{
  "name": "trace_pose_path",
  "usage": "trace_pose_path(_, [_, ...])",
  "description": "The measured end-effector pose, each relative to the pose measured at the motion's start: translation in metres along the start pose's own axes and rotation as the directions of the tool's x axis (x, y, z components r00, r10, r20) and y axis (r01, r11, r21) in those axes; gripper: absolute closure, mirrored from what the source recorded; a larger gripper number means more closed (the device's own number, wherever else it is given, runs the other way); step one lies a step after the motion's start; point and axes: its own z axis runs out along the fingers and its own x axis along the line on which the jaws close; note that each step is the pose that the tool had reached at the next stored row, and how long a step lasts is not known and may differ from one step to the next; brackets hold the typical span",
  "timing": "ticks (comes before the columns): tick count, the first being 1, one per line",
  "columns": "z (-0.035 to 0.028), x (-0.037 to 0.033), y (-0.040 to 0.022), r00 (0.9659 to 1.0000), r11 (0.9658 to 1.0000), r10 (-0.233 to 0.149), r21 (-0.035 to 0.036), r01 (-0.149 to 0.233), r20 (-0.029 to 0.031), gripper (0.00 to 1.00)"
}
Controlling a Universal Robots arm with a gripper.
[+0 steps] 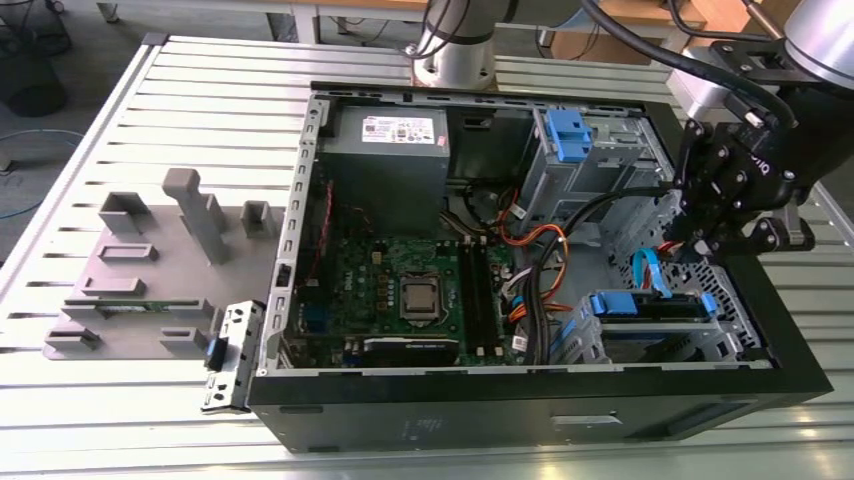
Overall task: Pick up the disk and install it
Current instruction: 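Insert the second disk wire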
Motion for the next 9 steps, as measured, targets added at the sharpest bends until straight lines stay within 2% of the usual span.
trace_pose_path(5, [0.0003,-0.0018,-0.0019,1.0,1.0,0.0,-0.0001,0.0,0.0,0.69])
trace_pose_path(9, [0.0005,-0.0028,-0.0064,1.0,1.0,0.0,-0.0001,0.0,-0.0001,0.69])
